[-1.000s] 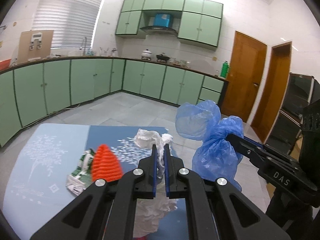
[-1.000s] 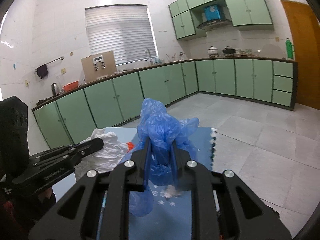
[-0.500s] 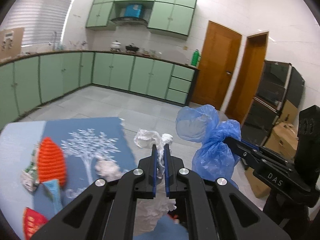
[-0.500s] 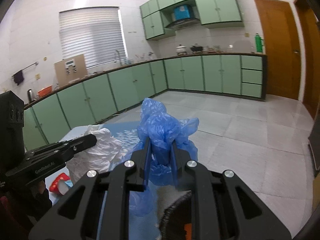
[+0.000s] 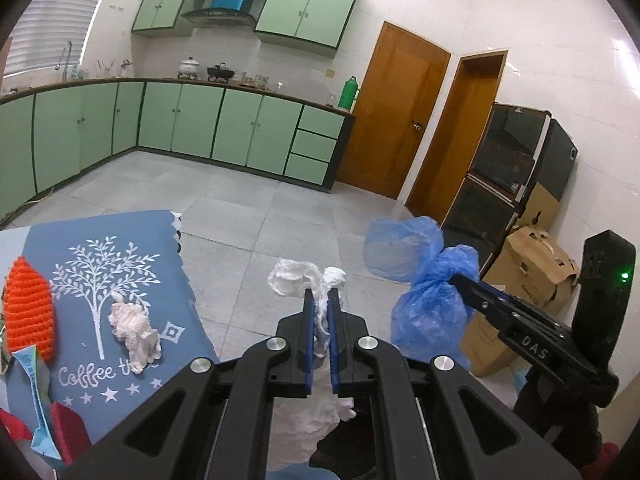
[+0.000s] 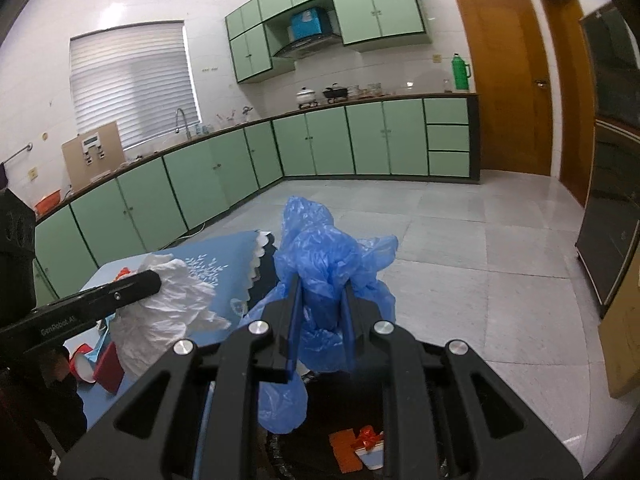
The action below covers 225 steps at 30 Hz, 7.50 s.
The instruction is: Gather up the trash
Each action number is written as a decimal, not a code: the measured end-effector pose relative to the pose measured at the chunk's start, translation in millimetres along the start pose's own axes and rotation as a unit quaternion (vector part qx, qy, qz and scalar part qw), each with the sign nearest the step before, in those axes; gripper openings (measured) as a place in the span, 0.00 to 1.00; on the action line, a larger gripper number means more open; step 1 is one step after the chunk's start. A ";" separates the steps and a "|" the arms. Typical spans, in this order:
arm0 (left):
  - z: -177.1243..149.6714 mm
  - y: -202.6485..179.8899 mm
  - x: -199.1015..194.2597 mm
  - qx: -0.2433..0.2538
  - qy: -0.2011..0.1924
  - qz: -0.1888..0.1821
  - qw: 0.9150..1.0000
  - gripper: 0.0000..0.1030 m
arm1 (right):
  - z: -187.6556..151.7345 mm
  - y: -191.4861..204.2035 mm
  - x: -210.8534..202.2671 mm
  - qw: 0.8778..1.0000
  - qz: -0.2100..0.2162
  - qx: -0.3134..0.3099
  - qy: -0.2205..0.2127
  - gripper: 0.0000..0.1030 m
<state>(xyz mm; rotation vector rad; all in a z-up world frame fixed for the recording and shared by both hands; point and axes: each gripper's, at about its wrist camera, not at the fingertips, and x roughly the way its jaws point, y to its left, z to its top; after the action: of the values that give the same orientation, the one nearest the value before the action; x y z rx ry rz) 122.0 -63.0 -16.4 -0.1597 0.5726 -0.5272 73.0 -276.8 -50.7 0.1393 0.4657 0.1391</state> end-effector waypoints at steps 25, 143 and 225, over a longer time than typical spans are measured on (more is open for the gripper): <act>-25.7 -43.5 95.3 0.058 0.073 -0.007 0.996 0.06 | -44.6 -46.8 28.9 0.997 -0.050 0.039 0.054 0.16; -145.2 172.9 -187.5 -0.130 0.019 0.364 0.922 0.73 | -108.6 283.0 77.3 0.960 0.178 -0.159 0.147 0.25; -97.6 142.4 -61.9 -0.096 0.084 0.303 0.945 0.32 | -68.2 202.0 62.7 0.975 0.149 -0.110 0.121 0.11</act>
<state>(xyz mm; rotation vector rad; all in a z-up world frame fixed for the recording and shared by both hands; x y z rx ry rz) 85.1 90.9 -109.1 -0.1144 0.7994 0.1172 76.8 -61.3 -105.0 -0.0281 0.6669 0.5053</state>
